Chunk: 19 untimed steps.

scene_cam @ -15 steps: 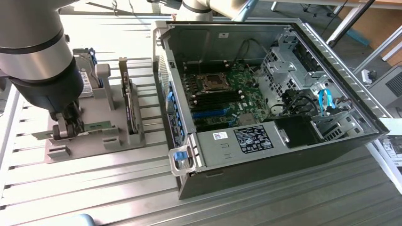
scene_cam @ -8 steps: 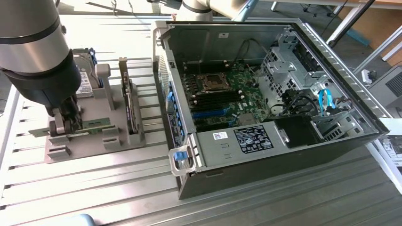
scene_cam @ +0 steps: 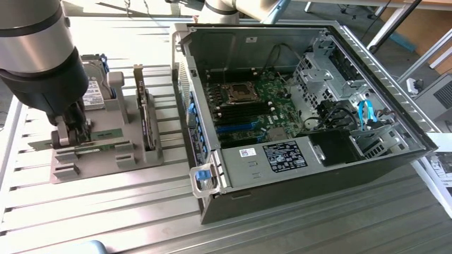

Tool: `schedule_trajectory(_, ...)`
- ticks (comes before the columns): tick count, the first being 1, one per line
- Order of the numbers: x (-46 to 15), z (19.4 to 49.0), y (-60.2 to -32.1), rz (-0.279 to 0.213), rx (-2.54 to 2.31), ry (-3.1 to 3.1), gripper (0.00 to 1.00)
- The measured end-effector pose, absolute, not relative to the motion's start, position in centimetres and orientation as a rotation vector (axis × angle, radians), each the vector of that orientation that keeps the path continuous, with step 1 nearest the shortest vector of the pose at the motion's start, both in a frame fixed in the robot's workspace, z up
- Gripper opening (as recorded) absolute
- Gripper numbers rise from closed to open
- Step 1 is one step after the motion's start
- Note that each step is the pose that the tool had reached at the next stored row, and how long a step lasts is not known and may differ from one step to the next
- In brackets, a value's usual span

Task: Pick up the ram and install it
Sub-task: 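Pick up the ram and move it above insertion slot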

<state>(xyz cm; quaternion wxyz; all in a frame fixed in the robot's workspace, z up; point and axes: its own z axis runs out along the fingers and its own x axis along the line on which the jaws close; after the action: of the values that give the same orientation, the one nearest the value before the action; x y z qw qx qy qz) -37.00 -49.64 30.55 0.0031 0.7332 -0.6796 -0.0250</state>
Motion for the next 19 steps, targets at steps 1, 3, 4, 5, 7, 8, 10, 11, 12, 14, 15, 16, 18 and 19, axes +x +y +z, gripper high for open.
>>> schedule_trajectory(1,-37.0,30.8,-49.6,-0.078,2.299,-2.131,0.14)
schedule_trajectory(3,-37.0,31.0,-49.6,-0.078,2.299,-2.131,0.14)
schedule_trajectory(4,-37.0,31.2,-49.6,-0.078,2.299,-2.131,0.14)
schedule_trajectory(5,-37.0,31.3,-49.6,-0.079,2.299,-2.131,0.14)
schedule_trajectory(7,-37.0,31.6,-49.6,-0.078,2.299,-2.131,0.14)
schedule_trajectory(8,-37.0,31.7,-49.6,-0.078,2.299,-2.131,0.14)
schedule_trajectory(10,-37.0,32.0,-49.6,-0.078,2.299,-2.131,0.14)
schedule_trajectory(11,-37.0,32.1,-49.6,-0.078,2.299,-2.131,0.14)
schedule_trajectory(12,-37.0,32.3,-49.6,-0.078,2.299,-2.131,0.14)
schedule_trajectory(14,-37.0,32.8,-49.6,-0.078,2.299,-2.131,0.14)
schedule_trajectory(15,-37.0,33.1,-49.6,-0.078,2.299,-2.131,0.14)
schedule_trajectory(16,-37.0,33.3,-49.6,-0.078,2.299,-2.131,0.14)
schedule_trajectory(18,-37.0,33.9,-49.6,-0.079,2.299,-2.131,0.14)
schedule_trajectory(19,-37.0,34.1,-49.6,-0.079,2.299,-2.131,0.14)
